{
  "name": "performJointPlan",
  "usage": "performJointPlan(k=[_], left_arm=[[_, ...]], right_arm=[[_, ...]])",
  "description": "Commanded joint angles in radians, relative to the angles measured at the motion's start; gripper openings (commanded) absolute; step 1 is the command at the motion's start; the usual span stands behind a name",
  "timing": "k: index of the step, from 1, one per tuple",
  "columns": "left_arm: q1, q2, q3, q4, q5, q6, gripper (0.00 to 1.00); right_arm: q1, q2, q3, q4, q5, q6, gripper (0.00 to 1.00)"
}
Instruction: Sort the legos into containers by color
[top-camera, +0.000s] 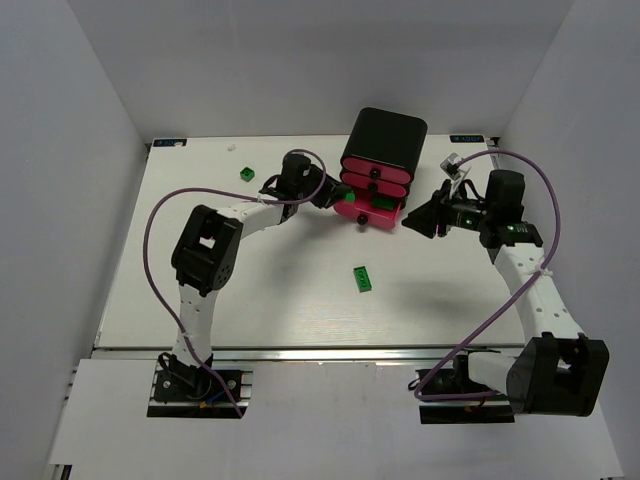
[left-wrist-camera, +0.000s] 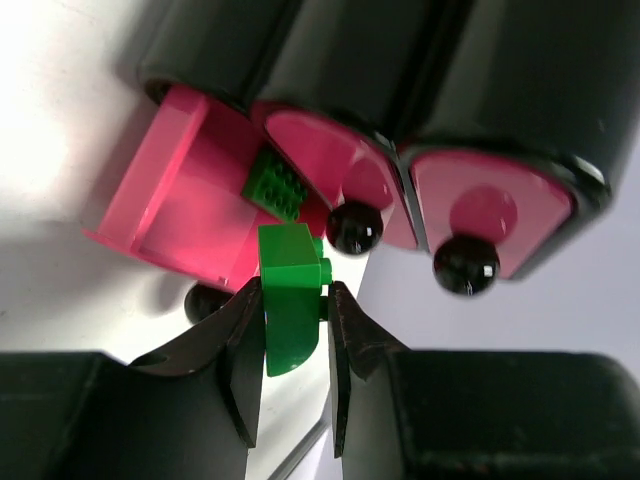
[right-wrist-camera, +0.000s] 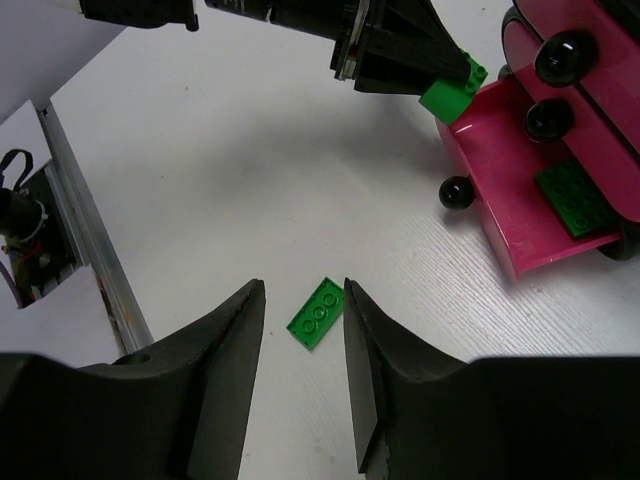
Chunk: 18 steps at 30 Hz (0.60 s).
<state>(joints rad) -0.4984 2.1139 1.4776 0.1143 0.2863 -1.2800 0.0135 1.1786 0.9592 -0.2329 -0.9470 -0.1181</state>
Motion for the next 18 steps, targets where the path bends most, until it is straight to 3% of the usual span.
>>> performJointPlan(k=[1, 3, 8, 11, 15, 18], left_arm=[[-0.014, 0.006, 0.058, 0.024, -0.076, -0.087, 0.0], [-0.025, 0.017, 0.081, 0.005, -0.088, -0.094, 0.01], [-0.043, 0.028, 0.104, -0.008, -0.098, -0.099, 0.46], [-0.043, 0.017, 0.096, -0.011, -0.09, -0.094, 0.63], [-0.043, -0.018, 0.07, 0.002, -0.07, -0.084, 0.64], [-0.043, -0.051, 0.07, -0.01, -0.049, -0.055, 0.64]], right_arm=[[-0.035, -0.02, -0.008, 0.029, -0.029, 0.017, 0.43], [-0.041, -0.022, -0.01, 0.032, -0.03, 0.018, 0.43], [-0.05, -0.02, -0.014, 0.037, -0.036, 0.028, 0.43], [-0.052, -0.011, -0.016, 0.037, -0.042, 0.02, 0.46], [-0.05, 0.01, -0.008, 0.011, -0.07, -0.02, 0.56], [-0.038, 0.029, 0.009, -0.035, -0.039, -0.066, 0.58]])
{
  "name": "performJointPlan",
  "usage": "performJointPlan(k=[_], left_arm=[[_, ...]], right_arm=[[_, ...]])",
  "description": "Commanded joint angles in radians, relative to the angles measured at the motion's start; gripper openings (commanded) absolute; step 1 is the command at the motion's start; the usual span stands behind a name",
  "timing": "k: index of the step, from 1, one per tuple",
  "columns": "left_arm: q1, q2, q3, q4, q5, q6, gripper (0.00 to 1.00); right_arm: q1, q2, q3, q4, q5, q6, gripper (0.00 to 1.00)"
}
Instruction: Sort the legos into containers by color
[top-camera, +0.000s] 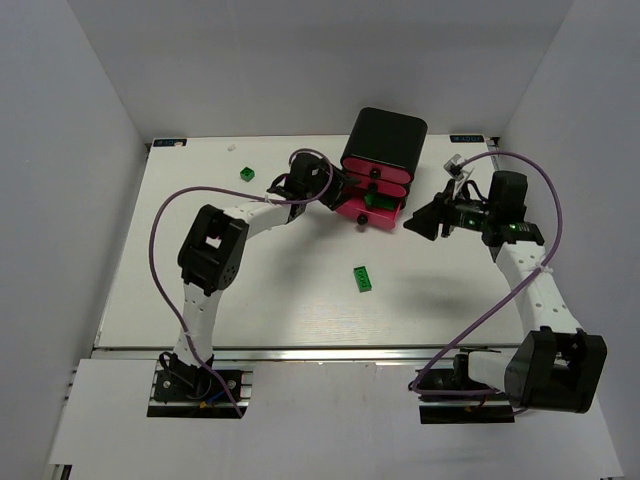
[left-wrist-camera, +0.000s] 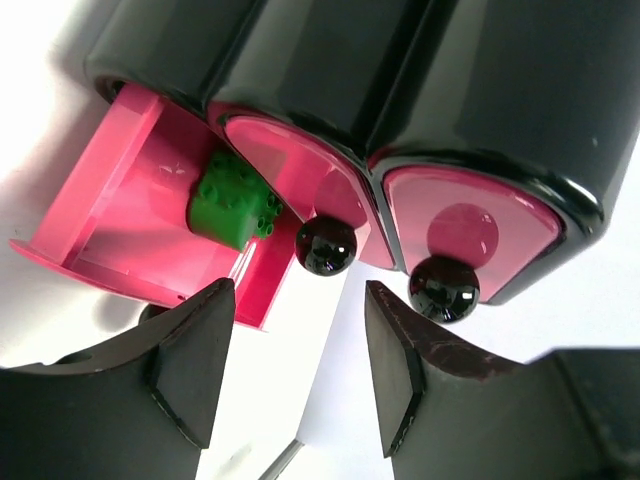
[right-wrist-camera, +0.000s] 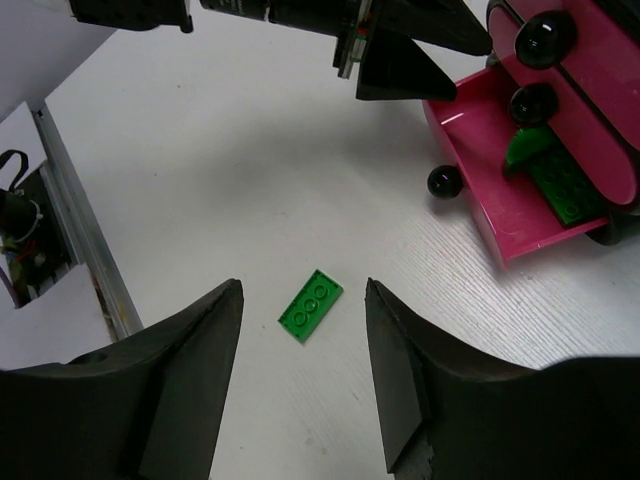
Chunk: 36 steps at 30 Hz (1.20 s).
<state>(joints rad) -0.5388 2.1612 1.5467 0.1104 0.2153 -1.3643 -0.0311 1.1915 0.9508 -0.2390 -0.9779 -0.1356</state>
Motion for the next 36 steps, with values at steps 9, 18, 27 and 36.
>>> performJointPlan(k=[9, 18, 27, 36], left_arm=[[0.054, -0.408, -0.075, -0.3, -0.098, 0.537, 0.13], [0.065, -0.935, -0.609, -0.482, -0.555, 1.02, 0.73], [0.066, -1.061, -0.678, -0.474, -0.676, 1.077, 0.81], [0.066, -1.069, -0.669, -0.505, -0.72, 1.071, 0.81]], right_arm=[[0.29, 0.115, 0.02, -0.115, 0.37, -0.157, 0.49], [0.516, 0.358, 0.054, -0.114, 0.705, -0.05, 0.67], [0.582, 0.445, 0.008, -0.079, 0.72, -0.004, 0.89], [0.646, 0.456, -0.041, 0.001, 0.86, 0.096, 0.85]])
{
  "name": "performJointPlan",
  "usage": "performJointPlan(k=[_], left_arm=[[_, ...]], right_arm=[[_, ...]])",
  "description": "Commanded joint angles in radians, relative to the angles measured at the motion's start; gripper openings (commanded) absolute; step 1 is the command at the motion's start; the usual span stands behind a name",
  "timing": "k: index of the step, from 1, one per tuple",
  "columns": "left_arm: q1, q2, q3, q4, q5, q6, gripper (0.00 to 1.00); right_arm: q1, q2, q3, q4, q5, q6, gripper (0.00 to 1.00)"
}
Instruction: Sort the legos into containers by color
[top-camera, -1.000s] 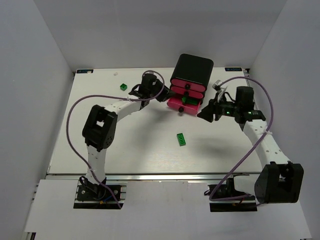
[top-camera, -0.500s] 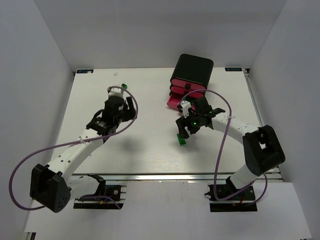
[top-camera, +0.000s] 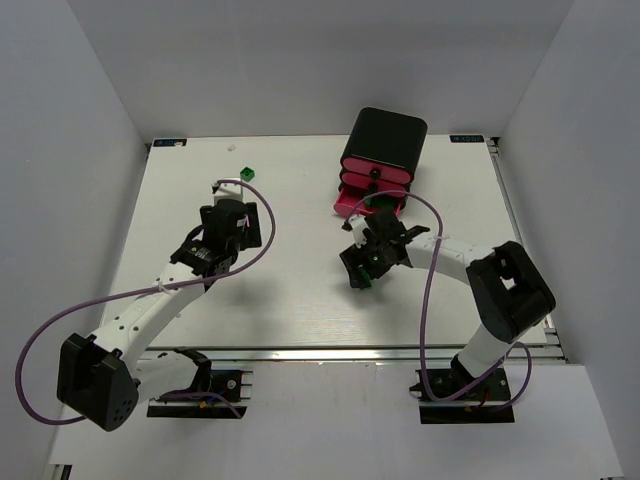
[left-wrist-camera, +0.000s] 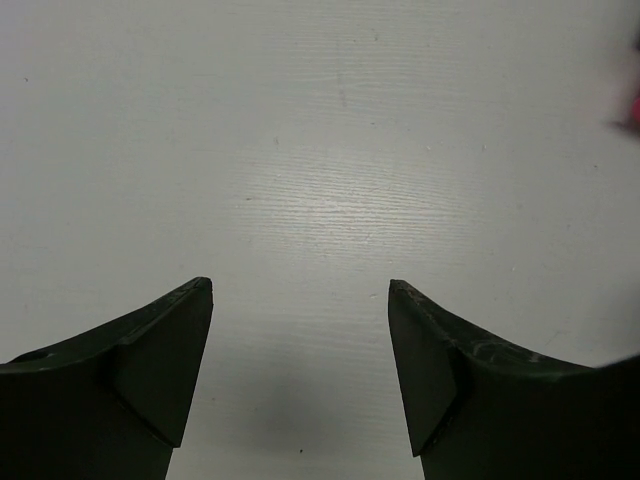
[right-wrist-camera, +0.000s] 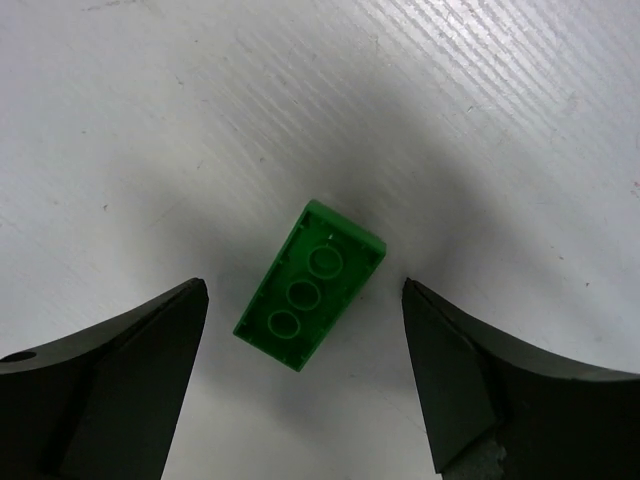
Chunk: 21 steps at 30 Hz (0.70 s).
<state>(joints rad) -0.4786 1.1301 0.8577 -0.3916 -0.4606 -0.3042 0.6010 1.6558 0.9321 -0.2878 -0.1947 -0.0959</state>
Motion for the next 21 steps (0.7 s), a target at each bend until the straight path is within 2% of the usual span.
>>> performJointPlan(k=[1, 6, 9, 11, 17, 18, 20, 21], left_arm=[[0.006, -0.046, 0.017, -0.001, -0.046, 0.01, 0.81], [0.006, -0.058, 0.017, -0.004, -0.065, 0.008, 0.81], [0.006, -0.066, 0.015, -0.009, -0.085, 0.007, 0.81], [0.006, -0.073, 0.014, -0.006, -0.092, 0.007, 0.81], [0.006, -0.084, 0.014, -0.001, -0.087, 0.01, 0.81], [0.006, -0.089, 0.012, -0.001, -0.084, 0.01, 0.81], [0.006, -0.089, 0.012, 0.0, -0.081, 0.008, 0.81], [0.006, -0.089, 0.011, 0.0, -0.079, 0.008, 0.81]], right_arm=[[0.022, -0.011, -0.027, 0.056, 0.095, 0.058, 0.83], [0.051, 0.019, -0.044, 0.091, 0.182, 0.061, 0.7], [0.077, 0.041, -0.045, 0.096, 0.267, 0.045, 0.57], [0.088, 0.05, -0.047, 0.099, 0.288, 0.035, 0.54], [0.097, 0.038, -0.07, 0.108, 0.331, -0.005, 0.22], [0.095, 0.027, -0.067, 0.107, 0.31, -0.014, 0.14], [0.094, -0.007, -0.041, 0.108, 0.267, -0.074, 0.07], [0.092, -0.022, -0.027, 0.11, 0.258, -0.097, 0.0]])
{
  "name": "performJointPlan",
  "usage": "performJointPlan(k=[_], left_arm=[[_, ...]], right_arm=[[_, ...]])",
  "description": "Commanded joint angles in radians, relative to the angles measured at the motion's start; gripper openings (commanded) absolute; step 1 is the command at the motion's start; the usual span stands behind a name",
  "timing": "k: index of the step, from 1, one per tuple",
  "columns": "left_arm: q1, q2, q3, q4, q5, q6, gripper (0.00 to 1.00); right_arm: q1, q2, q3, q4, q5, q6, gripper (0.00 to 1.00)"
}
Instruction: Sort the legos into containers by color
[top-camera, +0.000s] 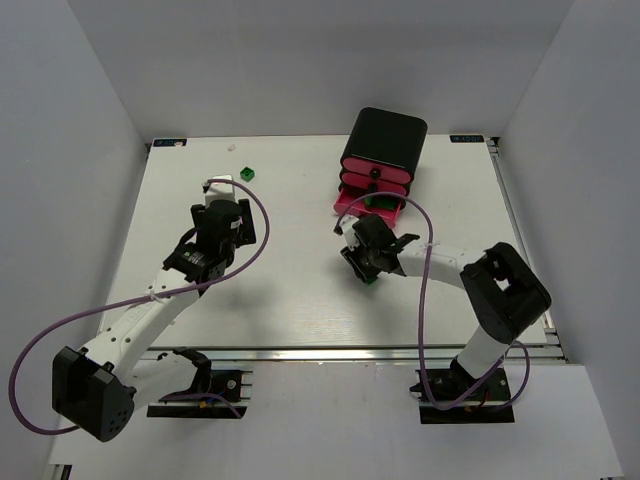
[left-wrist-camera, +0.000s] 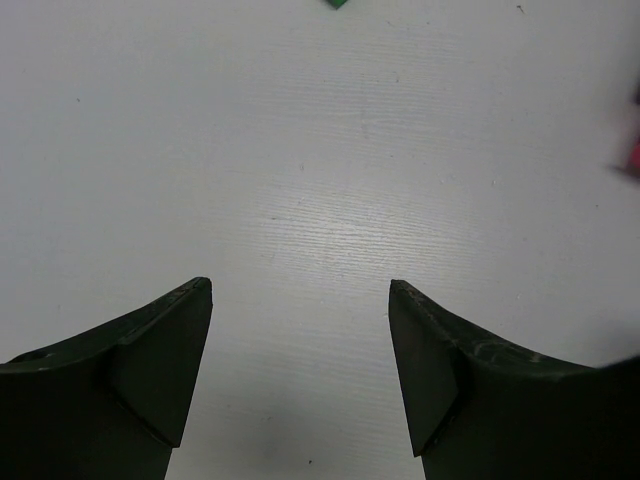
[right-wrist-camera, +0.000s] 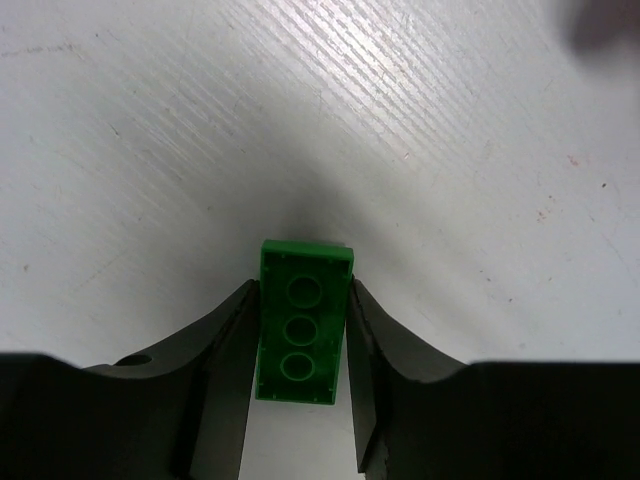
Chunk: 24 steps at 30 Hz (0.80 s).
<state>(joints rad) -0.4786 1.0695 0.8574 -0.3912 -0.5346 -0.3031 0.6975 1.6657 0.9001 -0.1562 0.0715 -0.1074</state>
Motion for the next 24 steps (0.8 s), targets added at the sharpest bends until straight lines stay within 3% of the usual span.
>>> performJointPlan(k=[1, 9, 23, 24], left_arm=[[0.006, -0.028, 0.009, 0.002, -0.005, 0.007, 0.81], [0.006, -0.02, 0.008, 0.0, -0.015, 0.004, 0.81], [0.006, -0.011, 0.006, -0.001, -0.013, 0.004, 0.81], [0.006, -0.013, 0.006, -0.001, -0.013, 0.002, 0.81]], right_arm=[[-0.004, -0.043, 0.023, -0.026, -0.012, -0.11, 0.0], [-0.046, -0.011, 0.287, -0.039, 0.077, -0.4, 0.0], [-0.067, 0.233, 0.556, 0.064, 0.24, -0.571, 0.0], [-0.064, 0.244, 0.563, 0.066, 0.249, -0.575, 0.05]])
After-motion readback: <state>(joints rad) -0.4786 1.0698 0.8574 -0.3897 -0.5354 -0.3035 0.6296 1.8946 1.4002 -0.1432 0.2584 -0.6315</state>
